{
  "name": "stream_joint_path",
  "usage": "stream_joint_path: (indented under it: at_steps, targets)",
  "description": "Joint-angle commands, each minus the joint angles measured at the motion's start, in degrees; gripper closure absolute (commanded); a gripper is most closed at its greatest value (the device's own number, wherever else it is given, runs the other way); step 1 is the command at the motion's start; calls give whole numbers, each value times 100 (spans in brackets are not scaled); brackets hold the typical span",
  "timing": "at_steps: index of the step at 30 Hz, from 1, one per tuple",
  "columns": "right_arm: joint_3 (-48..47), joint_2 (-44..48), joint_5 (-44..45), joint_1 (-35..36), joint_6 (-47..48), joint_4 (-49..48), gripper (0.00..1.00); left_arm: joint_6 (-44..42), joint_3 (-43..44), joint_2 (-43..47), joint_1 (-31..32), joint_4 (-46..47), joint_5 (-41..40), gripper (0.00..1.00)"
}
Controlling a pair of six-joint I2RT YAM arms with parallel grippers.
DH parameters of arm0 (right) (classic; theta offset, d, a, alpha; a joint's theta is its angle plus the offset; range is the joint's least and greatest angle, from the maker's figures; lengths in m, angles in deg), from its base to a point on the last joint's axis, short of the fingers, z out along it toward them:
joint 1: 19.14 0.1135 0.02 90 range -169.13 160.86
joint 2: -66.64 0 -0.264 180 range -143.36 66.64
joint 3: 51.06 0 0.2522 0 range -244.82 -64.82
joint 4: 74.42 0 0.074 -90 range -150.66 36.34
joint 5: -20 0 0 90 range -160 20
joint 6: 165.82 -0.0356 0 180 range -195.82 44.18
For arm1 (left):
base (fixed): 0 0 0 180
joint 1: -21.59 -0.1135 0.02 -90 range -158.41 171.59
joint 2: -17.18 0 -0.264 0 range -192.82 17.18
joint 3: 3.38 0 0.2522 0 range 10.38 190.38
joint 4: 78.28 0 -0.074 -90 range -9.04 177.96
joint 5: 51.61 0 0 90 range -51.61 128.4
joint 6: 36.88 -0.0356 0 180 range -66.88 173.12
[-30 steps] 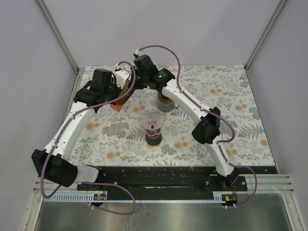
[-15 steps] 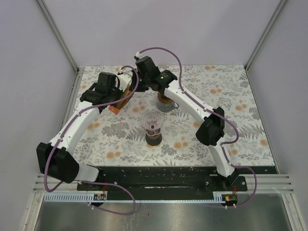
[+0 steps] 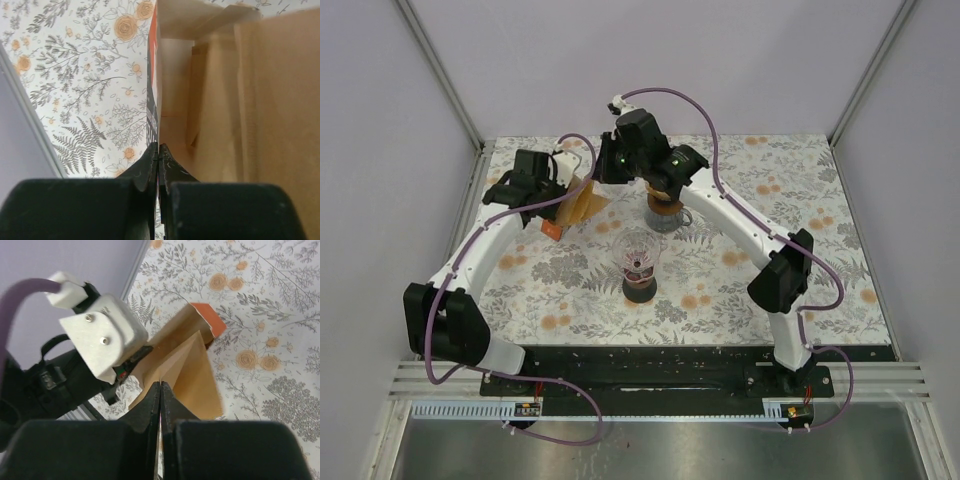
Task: Place the coffee filter in the dripper
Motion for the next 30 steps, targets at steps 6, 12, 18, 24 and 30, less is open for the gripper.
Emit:
stream_joint_path:
  at_steps: [6,12,18,24,30]
  targets:
    - [-808,-508,29,30,89,-203,100,190,0,300,-19,73,1770,100]
    - [-1074,-589,275,30,239,132,100,295,-193,99,-396,54,1885,100]
    - [-933,-755,197,30,222,141,100,401,-158,-113,-643,-78,2534,100]
    - [-1205,-1229,153,39,221,394,100,454,-132,-104,-669,-139,3018,100]
    - [-1346,-1467,328,73,388,764,100,560,-53,-262,-810,-174,2984,100]
